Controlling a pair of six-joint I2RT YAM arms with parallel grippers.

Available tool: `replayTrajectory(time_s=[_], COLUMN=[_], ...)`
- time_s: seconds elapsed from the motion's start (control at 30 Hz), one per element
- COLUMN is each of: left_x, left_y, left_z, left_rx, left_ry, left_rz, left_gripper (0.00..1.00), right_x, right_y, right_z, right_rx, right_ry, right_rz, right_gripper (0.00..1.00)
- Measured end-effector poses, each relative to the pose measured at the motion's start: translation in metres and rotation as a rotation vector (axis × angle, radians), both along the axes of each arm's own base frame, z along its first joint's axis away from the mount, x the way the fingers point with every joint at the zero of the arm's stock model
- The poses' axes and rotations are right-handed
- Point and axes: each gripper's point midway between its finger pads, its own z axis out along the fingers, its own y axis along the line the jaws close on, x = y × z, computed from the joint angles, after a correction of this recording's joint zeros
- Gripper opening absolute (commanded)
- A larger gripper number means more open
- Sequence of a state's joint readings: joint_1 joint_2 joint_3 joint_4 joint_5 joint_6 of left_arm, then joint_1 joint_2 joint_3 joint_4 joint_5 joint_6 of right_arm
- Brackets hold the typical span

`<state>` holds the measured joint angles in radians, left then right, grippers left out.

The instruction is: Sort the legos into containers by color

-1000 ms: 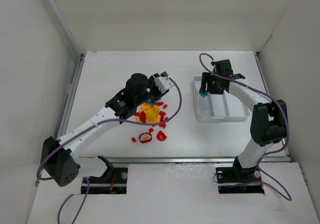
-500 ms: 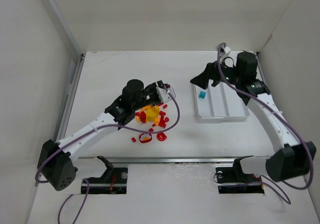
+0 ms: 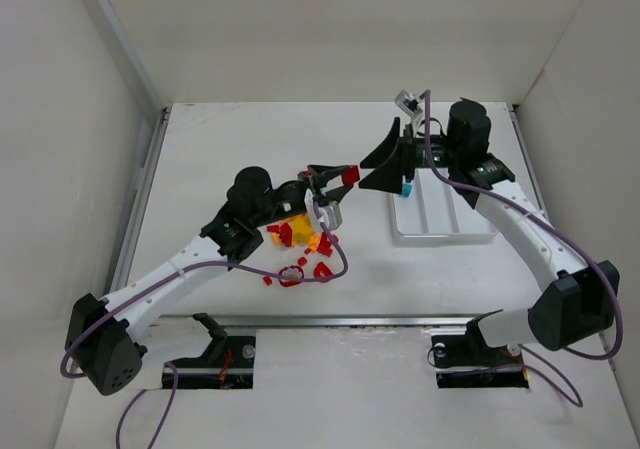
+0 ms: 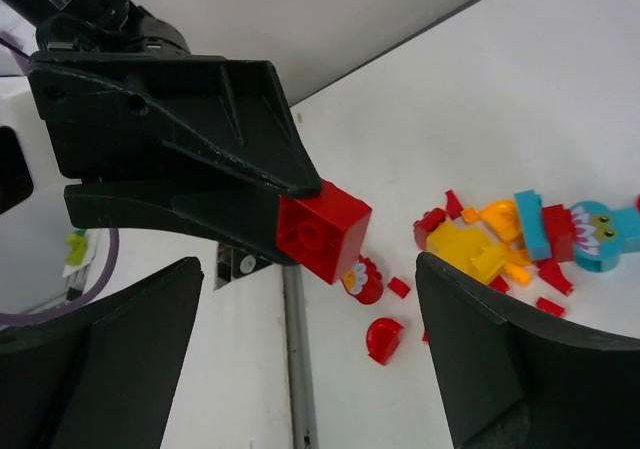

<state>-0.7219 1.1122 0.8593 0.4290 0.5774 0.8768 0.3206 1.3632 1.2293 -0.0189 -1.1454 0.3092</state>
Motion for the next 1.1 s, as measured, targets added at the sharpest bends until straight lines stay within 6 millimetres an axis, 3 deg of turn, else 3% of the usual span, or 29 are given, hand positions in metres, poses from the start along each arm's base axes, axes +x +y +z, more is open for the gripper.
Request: replayTrajectory(time_s=[0.17,0.33,0.5,0.6,0.7,0.77,0.8,0.83,0.87,0.97,1.0,1.03,1.1], left_x=[-0.005,-0.006,-0.008,-0.008,-0.007,-0.005,-0.004,-0.004,-0.003,-0.002,-0.002,-0.001,0.001], left_y=[-0.003,-0.004,-0.006,-0.006,-0.006,-0.005,-0.004,-0.004,-0.004,-0.003,-0.003,-0.002,-0.001], left_z=[0.001,0.001,0.001,0.001,0.000,0.000,-0.001,-0.001,-0.001,-0.001,-0.001,0.000,-0.001], left_rx=[-0.001,0.000,0.000,0.000,0.001,0.003,0.005,0.005,0.005,0.005,0.005,0.005,0.008], left_ry=[-0.002,-0.004,-0.005,-0.006,-0.005,-0.003,-0.005,-0.005,-0.005,-0.004,-0.005,-0.007,-0.009], left_rz=[-0.022,-0.029,-0.035,-0.032,-0.022,-0.010,-0.007,-0.004,0.000,0.007,0.011,0.015,0.029], left_gripper=[0.00,0.00,0.00,0.00,0.00,0.00,0.00,0.00,0.00,0.36,0.51,0.77,1.00], right_x=[-0.009,-0.008,0.002,0.005,0.004,0.002,0.002,0.002,0.002,0.002,0.003,0.003,0.007], right_y=[0.019,0.025,0.028,0.031,0.034,0.036,0.036,0.036,0.037,0.037,0.037,0.038,0.037], right_z=[0.002,0.007,-0.005,-0.012,-0.014,-0.014,-0.013,-0.013,-0.013,-0.013,-0.013,-0.013,-0.014], right_rx=[0.000,0.003,-0.011,-0.019,-0.022,-0.020,-0.021,-0.020,-0.020,-0.020,-0.020,-0.021,-0.024], right_ry=[0.003,-0.001,0.041,0.069,0.079,0.083,0.088,0.089,0.088,0.086,0.085,0.085,0.082], right_rz=[0.046,0.042,0.023,0.022,0.028,0.037,0.033,0.034,0.034,0.031,0.028,0.025,0.003], right_gripper=[0.89,0.83,0.68,0.66,0.55,0.35,0.17,0.17,0.00,0.00,0.00,0.00,0.00])
